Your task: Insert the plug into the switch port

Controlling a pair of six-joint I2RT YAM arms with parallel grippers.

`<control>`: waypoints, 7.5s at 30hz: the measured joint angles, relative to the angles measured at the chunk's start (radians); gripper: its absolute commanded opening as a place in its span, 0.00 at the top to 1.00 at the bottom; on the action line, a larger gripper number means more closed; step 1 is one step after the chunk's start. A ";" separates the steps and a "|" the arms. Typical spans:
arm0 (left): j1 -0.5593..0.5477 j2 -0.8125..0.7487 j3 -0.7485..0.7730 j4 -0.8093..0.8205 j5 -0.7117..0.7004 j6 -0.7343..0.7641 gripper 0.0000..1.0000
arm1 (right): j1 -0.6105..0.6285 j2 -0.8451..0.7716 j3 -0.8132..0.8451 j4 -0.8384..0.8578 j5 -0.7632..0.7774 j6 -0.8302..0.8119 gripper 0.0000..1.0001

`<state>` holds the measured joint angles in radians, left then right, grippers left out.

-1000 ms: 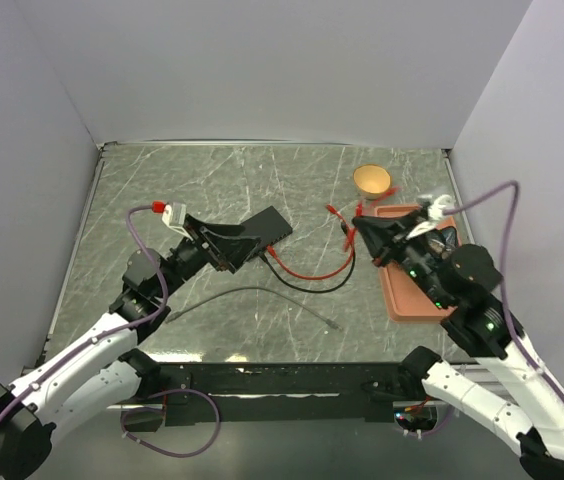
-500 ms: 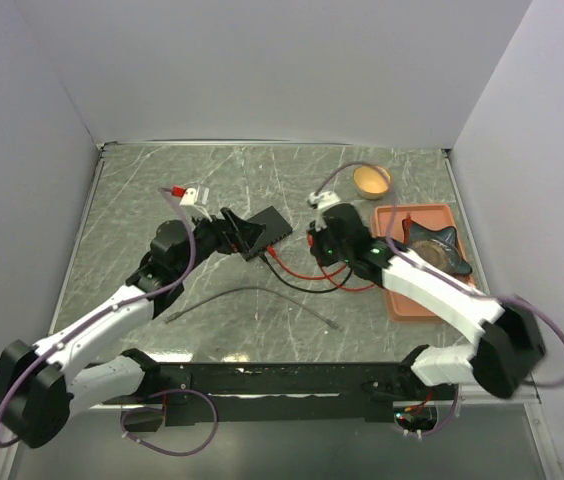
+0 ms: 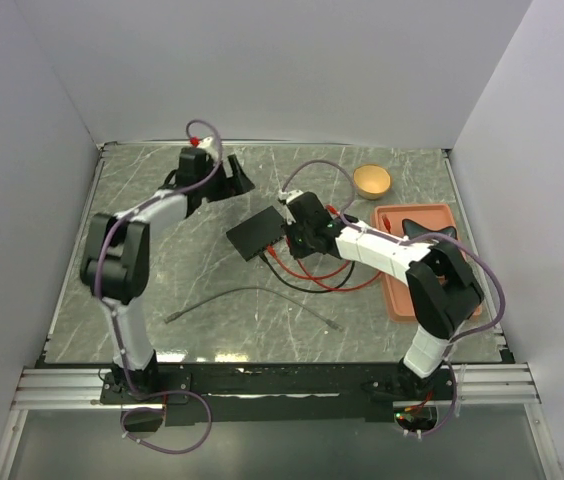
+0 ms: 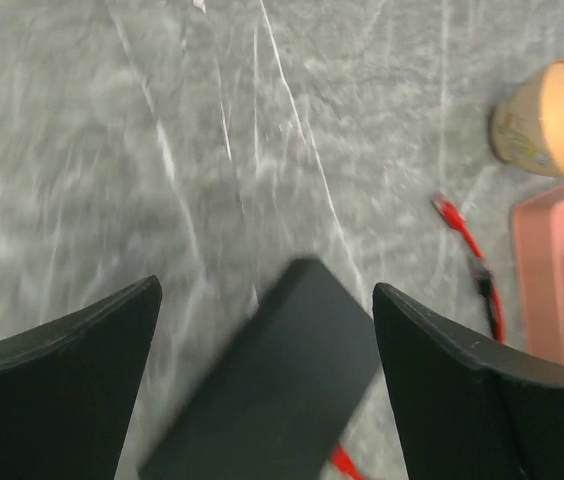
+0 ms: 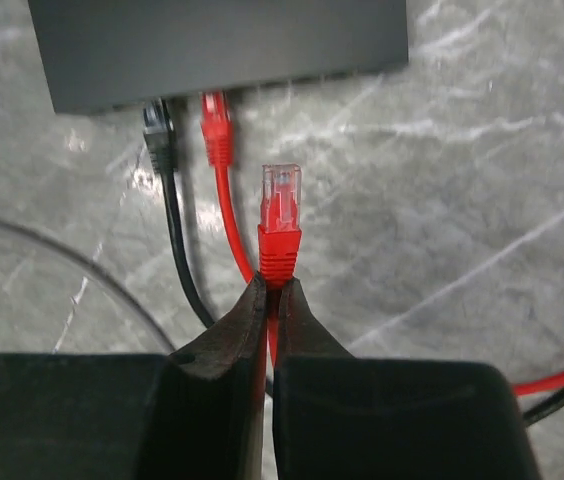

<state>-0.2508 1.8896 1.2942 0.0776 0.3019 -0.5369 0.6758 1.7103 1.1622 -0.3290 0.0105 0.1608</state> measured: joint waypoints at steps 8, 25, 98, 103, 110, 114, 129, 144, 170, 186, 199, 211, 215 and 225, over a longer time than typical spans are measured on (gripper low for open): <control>-0.012 0.364 0.402 -0.210 0.069 0.109 0.13 | -0.008 0.146 0.130 -0.054 0.015 -0.015 1.00; -0.122 0.324 0.251 -0.113 0.175 0.181 0.29 | -0.013 0.213 0.167 -0.134 0.019 -0.033 1.00; -0.050 0.130 -0.140 0.151 0.253 0.096 0.28 | 0.153 0.319 0.259 -0.155 0.190 -0.081 1.00; -0.030 0.096 -0.180 0.150 0.251 0.093 0.23 | 0.153 0.318 0.251 -0.128 0.188 -0.081 1.00; 0.004 0.022 -0.267 0.145 0.215 0.041 0.18 | 0.153 0.307 0.225 -0.083 0.192 -0.082 1.00; 0.006 -0.032 -0.344 0.182 0.160 -0.016 0.16 | 0.153 0.289 0.196 -0.060 0.192 -0.082 1.00; 0.006 -0.072 -0.444 0.299 0.146 -0.084 0.19 | 0.153 0.255 0.159 -0.041 0.208 -0.100 1.00; 0.004 -0.031 -0.396 0.290 0.173 -0.073 0.22 | 0.156 0.257 0.162 -0.037 0.174 -0.098 1.00; -0.021 0.001 -0.304 0.208 0.175 0.022 0.23 | 0.158 0.292 0.203 -0.060 0.169 -0.171 1.00; -0.034 0.040 -0.255 0.202 0.224 0.106 0.24 | 0.154 0.302 0.223 -0.068 0.189 -0.301 1.00; -0.032 0.042 -0.255 0.203 0.221 0.134 0.38 | 0.154 0.325 0.246 -0.087 0.205 -0.280 1.00; -0.023 0.052 -0.261 0.225 0.245 0.156 0.40 | 0.140 0.325 0.249 -0.085 0.170 -0.254 1.00; -0.020 0.054 -0.270 0.246 0.259 0.159 0.39 | 0.132 0.325 0.254 -0.089 0.148 -0.248 1.00; -0.020 0.054 -0.291 0.284 0.266 0.195 0.48 | 0.116 0.325 0.261 -0.090 0.102 -0.238 1.00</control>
<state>-0.2707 1.9438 1.0035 0.3618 0.5674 -0.3420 0.7914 2.0350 1.4235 -0.4194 0.1127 -0.0769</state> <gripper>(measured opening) 0.574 0.041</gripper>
